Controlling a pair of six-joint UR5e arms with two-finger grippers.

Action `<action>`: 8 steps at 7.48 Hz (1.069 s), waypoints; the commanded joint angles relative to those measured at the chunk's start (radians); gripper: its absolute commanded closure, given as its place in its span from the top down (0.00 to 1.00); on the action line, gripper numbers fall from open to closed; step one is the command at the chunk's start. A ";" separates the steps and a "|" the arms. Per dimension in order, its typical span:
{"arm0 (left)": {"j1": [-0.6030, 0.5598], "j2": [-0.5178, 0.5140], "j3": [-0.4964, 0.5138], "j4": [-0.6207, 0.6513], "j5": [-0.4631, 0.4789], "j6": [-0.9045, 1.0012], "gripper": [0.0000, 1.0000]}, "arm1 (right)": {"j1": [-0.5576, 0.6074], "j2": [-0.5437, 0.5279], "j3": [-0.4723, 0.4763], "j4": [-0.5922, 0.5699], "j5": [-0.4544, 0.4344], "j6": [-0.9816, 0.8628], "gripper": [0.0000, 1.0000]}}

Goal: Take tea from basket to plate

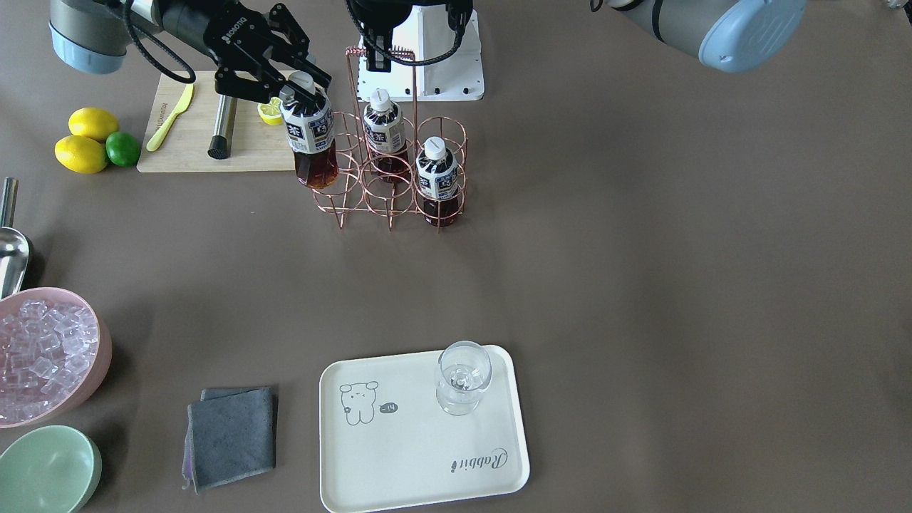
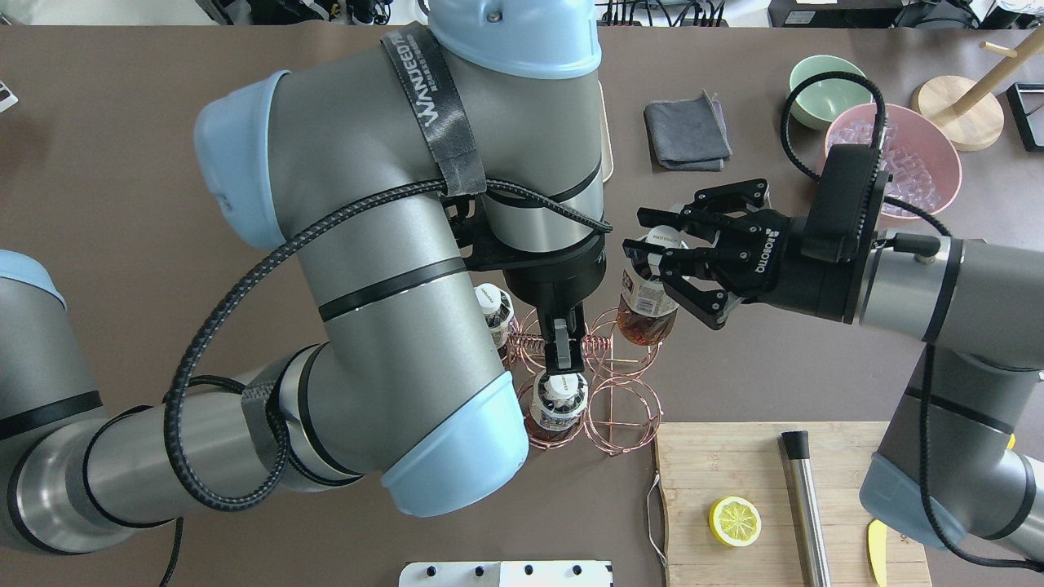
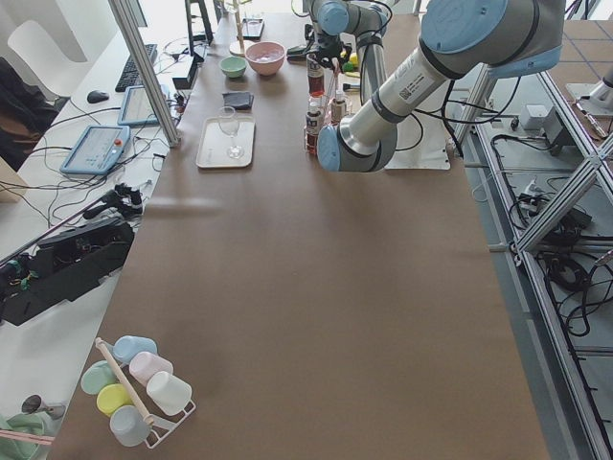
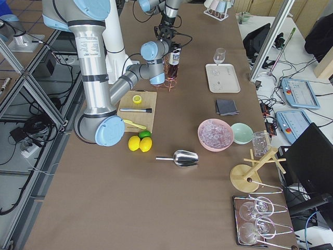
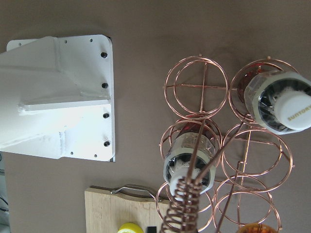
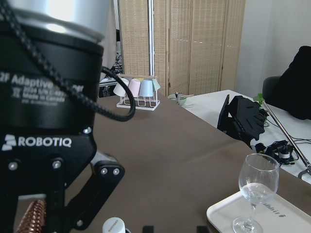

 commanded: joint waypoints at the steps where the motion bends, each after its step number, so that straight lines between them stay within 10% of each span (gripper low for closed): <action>1: 0.000 0.000 0.000 0.000 0.000 0.000 0.00 | 0.124 0.012 0.077 -0.140 0.169 0.076 0.00; 8: 0.000 0.000 0.002 0.000 0.000 0.000 0.00 | 0.162 0.076 -0.025 -0.132 0.163 0.026 0.00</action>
